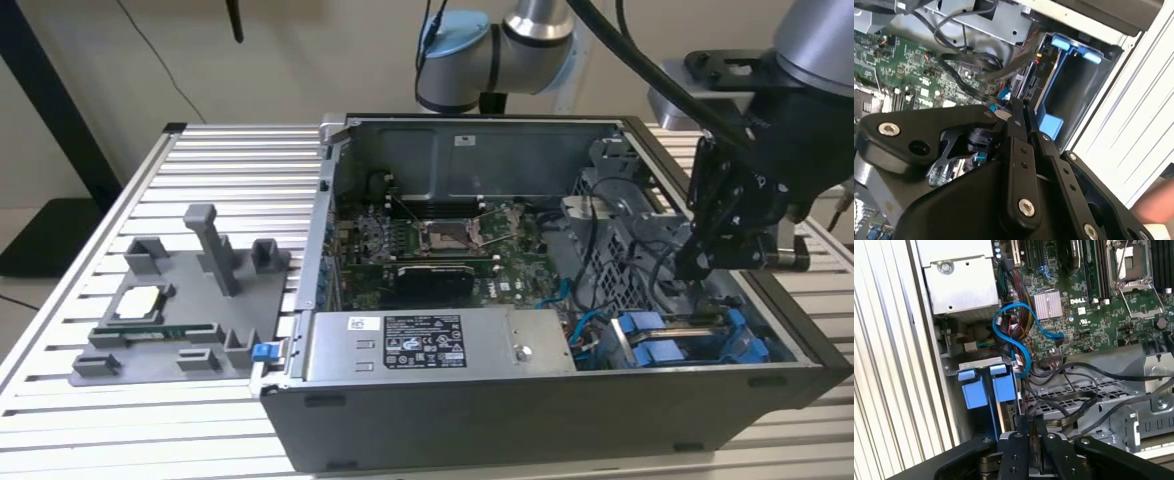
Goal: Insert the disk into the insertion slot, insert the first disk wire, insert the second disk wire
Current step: 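Insert the first disk wire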
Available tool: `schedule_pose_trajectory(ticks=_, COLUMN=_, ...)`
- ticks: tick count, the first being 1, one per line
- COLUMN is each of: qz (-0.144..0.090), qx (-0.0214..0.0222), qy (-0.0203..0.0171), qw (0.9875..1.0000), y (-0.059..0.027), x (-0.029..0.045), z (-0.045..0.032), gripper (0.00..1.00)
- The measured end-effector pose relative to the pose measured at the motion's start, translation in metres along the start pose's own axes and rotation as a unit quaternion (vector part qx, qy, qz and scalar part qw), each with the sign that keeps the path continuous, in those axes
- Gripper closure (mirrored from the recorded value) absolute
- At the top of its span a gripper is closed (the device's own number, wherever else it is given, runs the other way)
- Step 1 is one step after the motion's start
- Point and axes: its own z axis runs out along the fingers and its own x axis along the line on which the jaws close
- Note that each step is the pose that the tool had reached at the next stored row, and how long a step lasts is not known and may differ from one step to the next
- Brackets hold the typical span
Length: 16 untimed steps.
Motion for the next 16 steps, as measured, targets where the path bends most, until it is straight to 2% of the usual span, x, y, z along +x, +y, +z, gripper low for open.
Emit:
schedule_pose_trajectory(ticks=2, qz=-0.005, qx=-0.0009, qy=0.0003, qw=1.0000, y=0.0000, x=0.0002, z=0.0003, gripper=1.00)
schedule_pose_trajectory(ticks=7, qz=-0.018, qx=-0.0032, qy=0.0049, qw=0.9998, y=0.0001, x=0.0006, z=0.0016, gripper=1.00)
schedule_pose_trajectory(ticks=14, qz=-0.019, qx=-0.0032, qy=0.0056, qw=0.9998, y=0.0001, x=0.0006, z=0.0025, gripper=1.00)
schedule_pose_trajectory(ticks=16, qz=-0.019, qx=-0.0026, qy=0.0094, qw=0.9998, y=0.0001, x=0.0008, z=0.0045, gripper=1.00)
